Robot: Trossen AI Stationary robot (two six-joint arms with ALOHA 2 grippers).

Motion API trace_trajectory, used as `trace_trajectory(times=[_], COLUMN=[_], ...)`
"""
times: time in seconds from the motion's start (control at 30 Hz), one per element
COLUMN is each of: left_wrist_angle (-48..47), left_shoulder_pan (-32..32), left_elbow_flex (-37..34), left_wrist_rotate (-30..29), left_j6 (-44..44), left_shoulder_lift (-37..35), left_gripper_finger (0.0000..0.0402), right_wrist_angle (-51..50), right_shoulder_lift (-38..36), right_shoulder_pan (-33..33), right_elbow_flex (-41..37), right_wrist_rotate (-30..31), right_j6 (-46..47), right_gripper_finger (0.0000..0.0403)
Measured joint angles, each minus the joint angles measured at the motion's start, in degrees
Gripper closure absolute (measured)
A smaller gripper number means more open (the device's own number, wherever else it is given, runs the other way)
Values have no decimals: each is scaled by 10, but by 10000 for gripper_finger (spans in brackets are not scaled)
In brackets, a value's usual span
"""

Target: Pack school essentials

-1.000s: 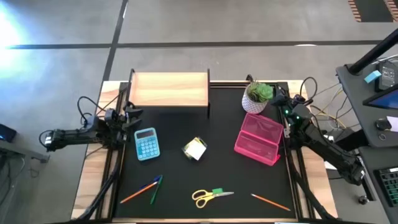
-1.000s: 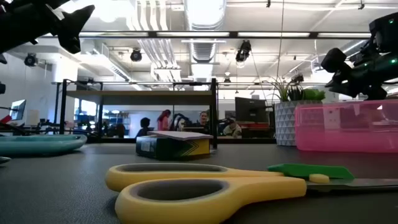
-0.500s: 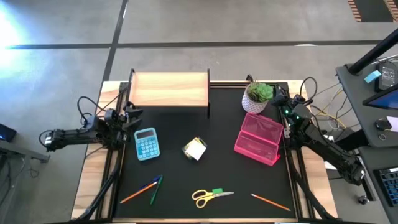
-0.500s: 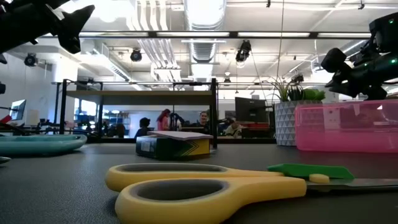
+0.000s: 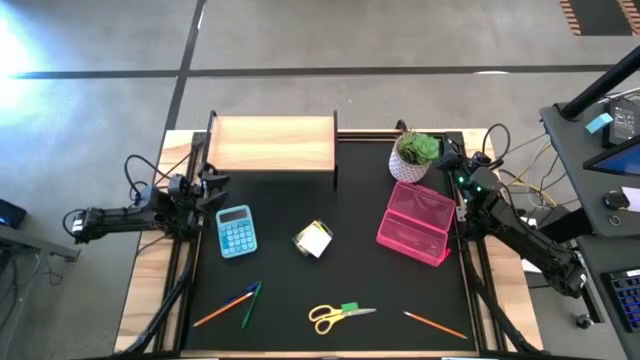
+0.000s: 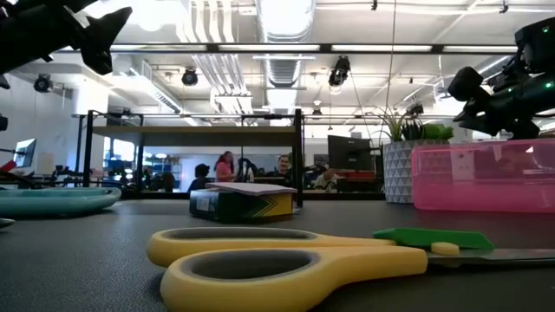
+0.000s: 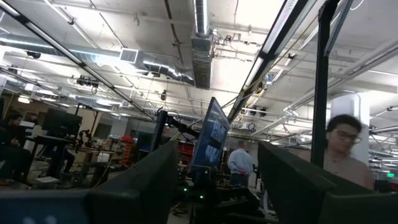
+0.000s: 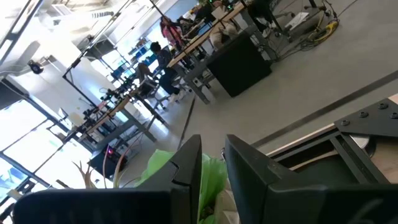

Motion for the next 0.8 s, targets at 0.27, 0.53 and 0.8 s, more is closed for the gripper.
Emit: trace_trajectory(times=[0.27,0.53,0.8], left_wrist_angle=[0,0,0], left_shoulder_pan=[0,0,0], left_elbow_flex=[0,0,0], left_wrist_rotate=[0,0,0], left_j6=[0,0,0], left_shoulder_lift=[0,0,0], left_gripper_finger=[197,197,197], right_wrist_angle=[0,0,-4], right_shoulder_lift=[0,0,-16], right_shoulder_pan=[0,0,4], right_elbow_flex=[0,0,0], right_wrist_rotate=[0,0,0], right_j6=[0,0,0], right_gripper_finger=[339,339,339])
